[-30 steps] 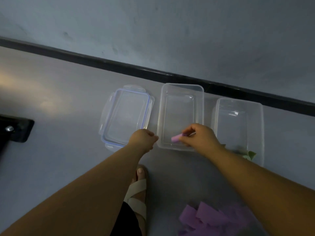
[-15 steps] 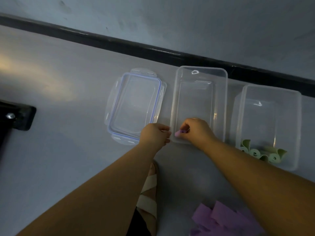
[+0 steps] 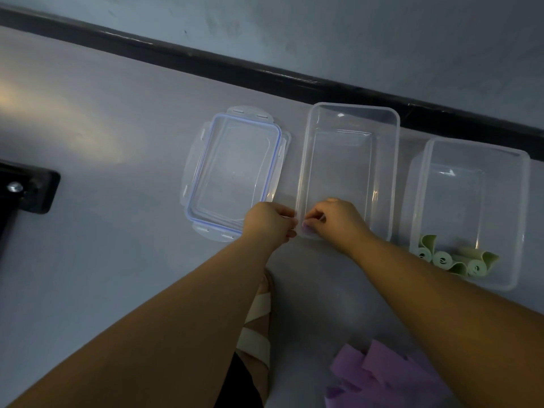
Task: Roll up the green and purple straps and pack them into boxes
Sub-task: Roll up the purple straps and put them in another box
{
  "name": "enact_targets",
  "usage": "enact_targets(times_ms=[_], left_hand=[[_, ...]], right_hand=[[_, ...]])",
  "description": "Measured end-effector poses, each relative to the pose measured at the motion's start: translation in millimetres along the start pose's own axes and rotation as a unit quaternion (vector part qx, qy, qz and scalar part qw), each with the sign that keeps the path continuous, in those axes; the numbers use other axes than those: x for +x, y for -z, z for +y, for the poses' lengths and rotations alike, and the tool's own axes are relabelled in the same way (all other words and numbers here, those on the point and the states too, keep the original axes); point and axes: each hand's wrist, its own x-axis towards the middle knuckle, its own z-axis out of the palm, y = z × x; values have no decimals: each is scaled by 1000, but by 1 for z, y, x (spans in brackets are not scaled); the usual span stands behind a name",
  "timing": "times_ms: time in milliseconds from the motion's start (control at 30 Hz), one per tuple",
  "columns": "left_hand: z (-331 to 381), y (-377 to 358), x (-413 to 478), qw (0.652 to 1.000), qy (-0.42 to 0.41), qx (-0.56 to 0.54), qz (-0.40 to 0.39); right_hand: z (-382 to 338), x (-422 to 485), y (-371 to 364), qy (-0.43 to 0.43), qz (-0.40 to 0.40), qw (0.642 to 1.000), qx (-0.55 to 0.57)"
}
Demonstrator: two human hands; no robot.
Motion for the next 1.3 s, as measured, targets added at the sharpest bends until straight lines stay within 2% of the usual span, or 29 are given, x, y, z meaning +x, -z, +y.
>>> enact_targets(times_ms=[133,267,400,700,900,1167,1300], left_hand=[[0,0,0,1000,-4,-1,-1],[0,0,0,1000,-4,-3,-6],[0,0,0,1000,-3,2,-6],[0,-2,-3,1000,-1,-3,-13],[1,-3,-4,1000,11,12,-22],[-10,2,-14,991,95,92,-23],[-9,-9,-41,982,101,141,-72]], right_hand=[[0,3,2,-2,2,1000,-18],[0,4,4,10,28,996,-89],[1,6,4,-1,-16,999,-51],[-1,7,7,2,-36,999,-39],[-2,5,8,6,-13,999,-36],[12,-34,30,54,69,996,32],[31,-77,36,65,71,995,32]])
